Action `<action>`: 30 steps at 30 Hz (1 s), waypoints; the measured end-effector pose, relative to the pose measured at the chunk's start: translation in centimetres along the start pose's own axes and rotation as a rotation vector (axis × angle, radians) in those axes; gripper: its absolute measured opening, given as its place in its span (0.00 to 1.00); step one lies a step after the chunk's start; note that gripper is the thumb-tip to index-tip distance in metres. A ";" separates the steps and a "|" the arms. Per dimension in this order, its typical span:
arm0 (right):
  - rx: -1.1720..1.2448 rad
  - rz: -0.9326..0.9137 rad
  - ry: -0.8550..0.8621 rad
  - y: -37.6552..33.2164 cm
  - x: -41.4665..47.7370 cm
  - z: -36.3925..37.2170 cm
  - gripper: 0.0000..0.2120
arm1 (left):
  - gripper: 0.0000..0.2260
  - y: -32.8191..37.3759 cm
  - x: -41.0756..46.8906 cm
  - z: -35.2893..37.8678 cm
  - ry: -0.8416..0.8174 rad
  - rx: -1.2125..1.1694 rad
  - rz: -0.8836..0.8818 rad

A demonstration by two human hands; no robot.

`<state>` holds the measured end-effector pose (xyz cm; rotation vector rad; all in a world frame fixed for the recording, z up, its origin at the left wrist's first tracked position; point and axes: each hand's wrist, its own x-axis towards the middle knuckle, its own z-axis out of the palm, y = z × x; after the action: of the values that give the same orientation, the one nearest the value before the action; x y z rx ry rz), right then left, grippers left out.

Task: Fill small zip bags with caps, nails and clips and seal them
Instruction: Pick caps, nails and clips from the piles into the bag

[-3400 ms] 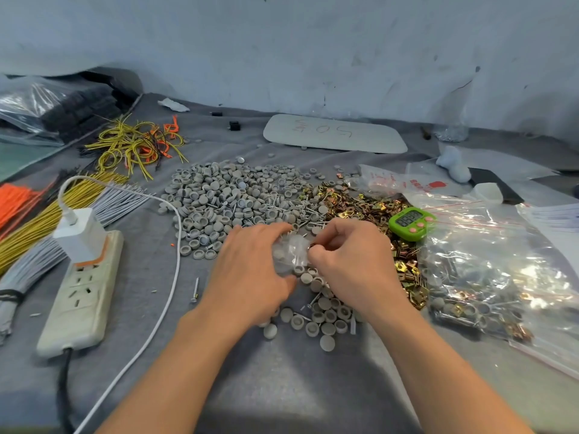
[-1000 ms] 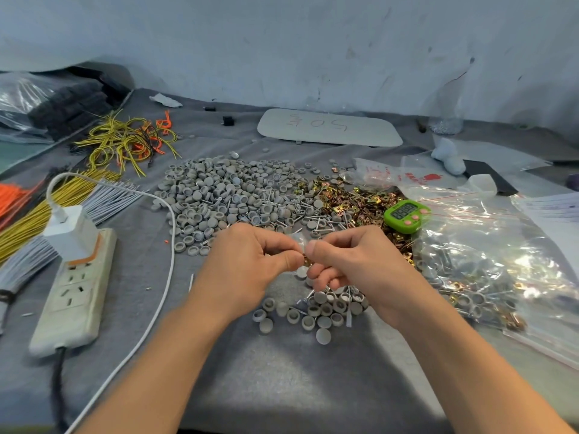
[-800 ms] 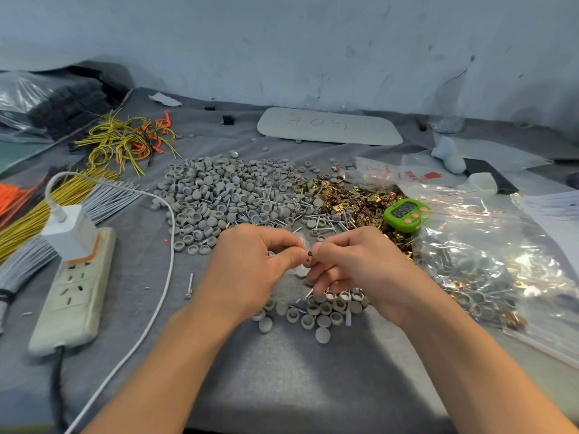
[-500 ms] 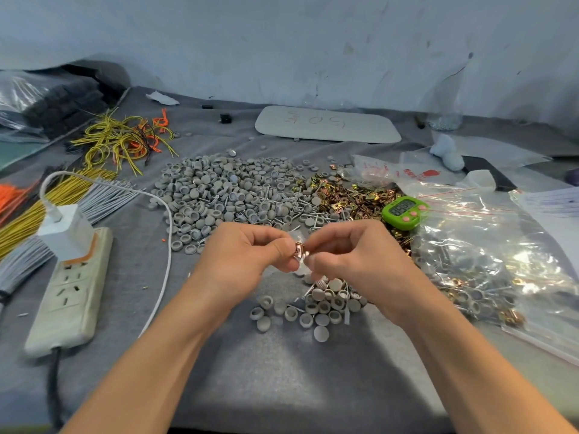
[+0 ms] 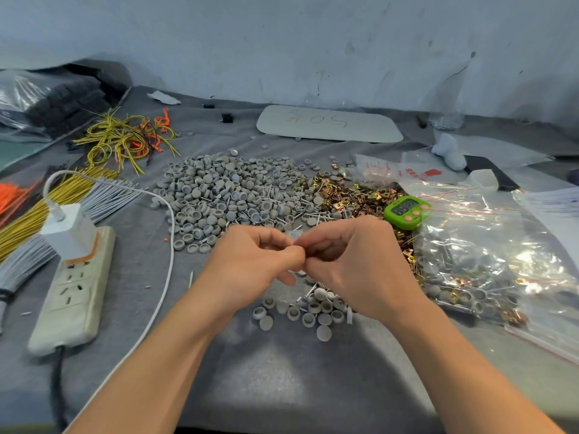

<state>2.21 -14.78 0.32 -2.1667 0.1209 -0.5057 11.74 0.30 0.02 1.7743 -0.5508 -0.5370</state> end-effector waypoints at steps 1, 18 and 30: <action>-0.032 -0.019 -0.002 -0.1 0.0 0.1 0.14 | 0.09 0.0 0.1 0.0 -0.008 -0.002 -0.021; -0.173 -0.100 0.103 -1.3 0.2 1.0 0.11 | 0.08 0.0 0.1 -0.1 0.027 -0.176 -0.008; -0.224 -0.148 0.130 -1.5 -0.3 1.4 0.06 | 0.06 0.3 0.0 0.4 0.093 -0.078 0.023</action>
<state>2.35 -12.69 0.68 -2.3724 0.0920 -0.7486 11.44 -0.09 0.22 1.7081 -0.4790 -0.4514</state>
